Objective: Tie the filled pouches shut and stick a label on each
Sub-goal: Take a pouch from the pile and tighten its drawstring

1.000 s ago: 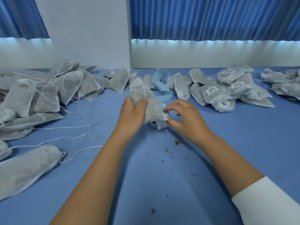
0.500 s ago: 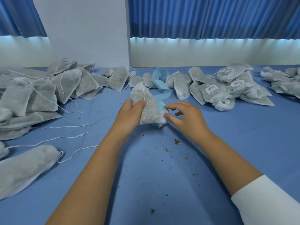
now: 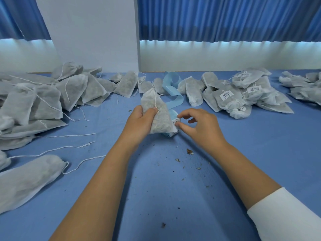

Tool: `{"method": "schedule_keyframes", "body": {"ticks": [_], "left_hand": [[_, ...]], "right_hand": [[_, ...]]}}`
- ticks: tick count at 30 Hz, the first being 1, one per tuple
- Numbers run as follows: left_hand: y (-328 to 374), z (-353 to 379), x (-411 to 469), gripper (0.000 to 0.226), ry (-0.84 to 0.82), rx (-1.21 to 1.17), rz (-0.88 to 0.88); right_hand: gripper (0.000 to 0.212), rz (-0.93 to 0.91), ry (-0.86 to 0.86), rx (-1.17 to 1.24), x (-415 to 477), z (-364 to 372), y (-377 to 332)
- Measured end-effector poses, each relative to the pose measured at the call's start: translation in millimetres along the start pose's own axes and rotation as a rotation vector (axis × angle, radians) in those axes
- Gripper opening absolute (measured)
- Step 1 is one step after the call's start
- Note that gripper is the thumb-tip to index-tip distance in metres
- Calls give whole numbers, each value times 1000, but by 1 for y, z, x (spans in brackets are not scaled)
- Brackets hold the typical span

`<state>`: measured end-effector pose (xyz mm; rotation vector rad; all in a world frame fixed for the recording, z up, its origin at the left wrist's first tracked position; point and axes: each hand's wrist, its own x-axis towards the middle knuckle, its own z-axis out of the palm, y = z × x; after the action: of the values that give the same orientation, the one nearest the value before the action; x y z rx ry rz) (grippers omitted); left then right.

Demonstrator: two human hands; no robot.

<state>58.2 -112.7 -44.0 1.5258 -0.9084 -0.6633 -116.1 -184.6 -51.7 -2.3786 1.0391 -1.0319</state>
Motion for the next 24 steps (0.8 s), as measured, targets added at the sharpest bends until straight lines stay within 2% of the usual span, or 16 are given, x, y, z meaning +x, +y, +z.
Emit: {"method": "schedule_keyframes", "body": {"ticks": [3,7,10,17,24], "left_hand": [[1,0,-1,19,-2,8,11],[2,0,-2,22,-5,21,17],[1,-1,-1,24,-8,32,9],[-1,0,1,25,-8,25,-8],[-3,0,2,24,-6,23,-7]], "right_hand": [[10,-3,12,27,-1,-1,-1],[15,-17,14,29,0,-2,2],[8,-46,40,-17,0,-1,4],[4,-273,158,-111,1,3,2],[2,-264,131,-143,1,3,3]]}}
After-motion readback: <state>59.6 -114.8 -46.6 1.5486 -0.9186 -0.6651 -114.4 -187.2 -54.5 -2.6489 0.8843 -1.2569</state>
